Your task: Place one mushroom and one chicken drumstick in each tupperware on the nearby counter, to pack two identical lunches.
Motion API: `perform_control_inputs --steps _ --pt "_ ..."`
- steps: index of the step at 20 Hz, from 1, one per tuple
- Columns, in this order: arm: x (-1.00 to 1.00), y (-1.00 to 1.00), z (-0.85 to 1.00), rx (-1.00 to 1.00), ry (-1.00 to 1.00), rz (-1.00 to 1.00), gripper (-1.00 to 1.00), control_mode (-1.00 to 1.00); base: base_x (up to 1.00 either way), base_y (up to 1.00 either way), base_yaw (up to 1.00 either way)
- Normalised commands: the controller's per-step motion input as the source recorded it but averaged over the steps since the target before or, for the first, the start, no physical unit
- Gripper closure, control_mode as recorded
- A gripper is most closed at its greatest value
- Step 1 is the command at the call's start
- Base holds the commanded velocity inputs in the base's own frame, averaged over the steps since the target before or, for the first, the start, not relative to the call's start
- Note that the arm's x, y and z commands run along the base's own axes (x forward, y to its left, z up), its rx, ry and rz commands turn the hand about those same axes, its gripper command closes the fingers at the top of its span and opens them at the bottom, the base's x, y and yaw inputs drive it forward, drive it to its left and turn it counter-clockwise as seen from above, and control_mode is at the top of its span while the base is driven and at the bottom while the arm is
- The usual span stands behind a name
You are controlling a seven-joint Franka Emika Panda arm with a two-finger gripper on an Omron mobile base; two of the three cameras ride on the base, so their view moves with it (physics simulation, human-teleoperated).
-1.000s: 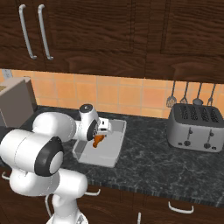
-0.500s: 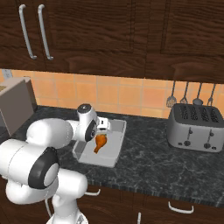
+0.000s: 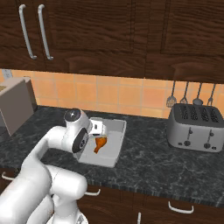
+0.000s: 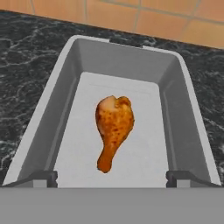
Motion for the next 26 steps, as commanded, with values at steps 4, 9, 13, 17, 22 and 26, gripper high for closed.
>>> perform_control_inputs --steps 4,9,13,17,22,26 --pt "-0.89 0.0 0.61 0.0 -0.1 0.0 -1.0 -1.0 0.0 0.0 0.0" --pt "-0.95 0.0 0.6 0.0 -0.09 0.0 -1.0 -1.0 0.0 0.0 0.0" --pt "-0.73 0.17 0.33 -0.03 -0.06 0.0 -1.0 -1.0 0.0 0.0 0.0" --pt "-0.25 0.77 -0.41 -0.18 0.0 0.0 -1.0 -1.0 0.0 0.0 0.0" --pt "-0.58 0.24 -0.29 -0.07 -0.01 0.02 -1.0 -1.0 0.0 0.0 0.0" --pt "-0.25 0.0 -0.12 -0.01 -0.01 0.0 -1.0 1.0 -0.75 -0.05 0.0"
